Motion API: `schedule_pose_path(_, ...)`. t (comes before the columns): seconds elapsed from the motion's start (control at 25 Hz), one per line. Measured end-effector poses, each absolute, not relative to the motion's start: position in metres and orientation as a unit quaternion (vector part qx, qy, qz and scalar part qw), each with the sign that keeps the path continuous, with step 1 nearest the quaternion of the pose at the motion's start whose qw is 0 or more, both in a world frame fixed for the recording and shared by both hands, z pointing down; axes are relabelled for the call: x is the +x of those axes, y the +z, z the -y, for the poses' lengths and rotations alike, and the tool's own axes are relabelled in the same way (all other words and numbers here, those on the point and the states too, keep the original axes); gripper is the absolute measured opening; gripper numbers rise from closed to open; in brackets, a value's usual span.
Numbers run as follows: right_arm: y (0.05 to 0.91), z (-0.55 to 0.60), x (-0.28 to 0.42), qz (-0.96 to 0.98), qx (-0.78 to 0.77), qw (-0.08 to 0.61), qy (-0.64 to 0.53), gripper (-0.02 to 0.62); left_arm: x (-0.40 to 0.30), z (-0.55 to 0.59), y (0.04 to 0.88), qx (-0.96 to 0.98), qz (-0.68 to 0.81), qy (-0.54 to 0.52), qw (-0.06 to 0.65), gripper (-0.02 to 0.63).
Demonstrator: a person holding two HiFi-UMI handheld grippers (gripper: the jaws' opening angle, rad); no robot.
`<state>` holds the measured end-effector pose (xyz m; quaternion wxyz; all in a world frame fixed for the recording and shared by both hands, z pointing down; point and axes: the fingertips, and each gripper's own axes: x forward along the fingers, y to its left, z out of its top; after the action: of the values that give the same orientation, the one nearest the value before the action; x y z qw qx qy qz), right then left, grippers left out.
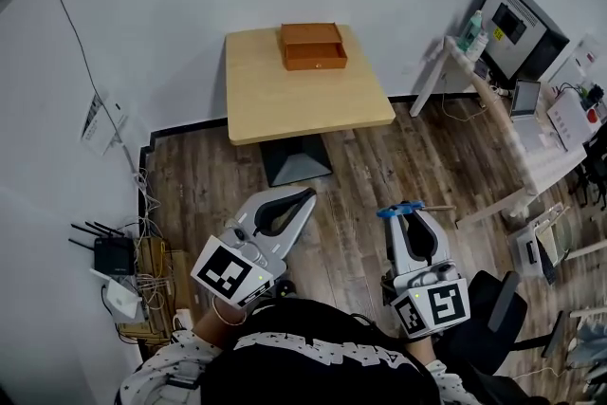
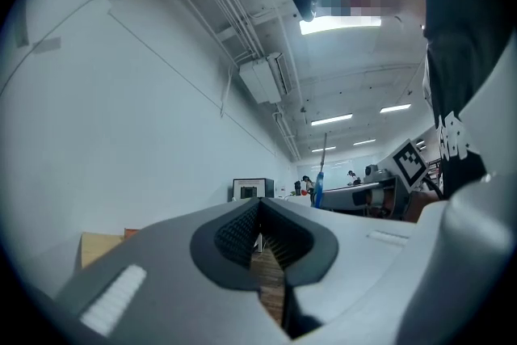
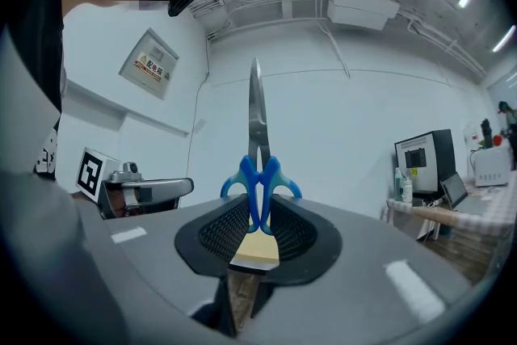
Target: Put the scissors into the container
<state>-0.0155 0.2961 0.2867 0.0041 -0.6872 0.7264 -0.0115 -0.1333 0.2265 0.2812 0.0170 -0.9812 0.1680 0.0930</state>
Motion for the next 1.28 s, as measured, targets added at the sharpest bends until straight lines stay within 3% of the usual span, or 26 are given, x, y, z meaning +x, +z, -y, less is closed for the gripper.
schedule_pose_path(0.68, 0.289, -0.264, -0.018, -0.701, -0.713, -0.017, -0.014, 0.095, -0.125, -0.185, 0.292, -0.986, -0.131, 0.103, -0.003, 0.000)
schedule_pose_path(1.28, 0.296, -0.182, 0.014, -0.765, -0.644, 0.014, -0.016, 0.095, -0.105, -0.132, 0.289, -0.974, -0.215, 0.073, 0.020, 0.000)
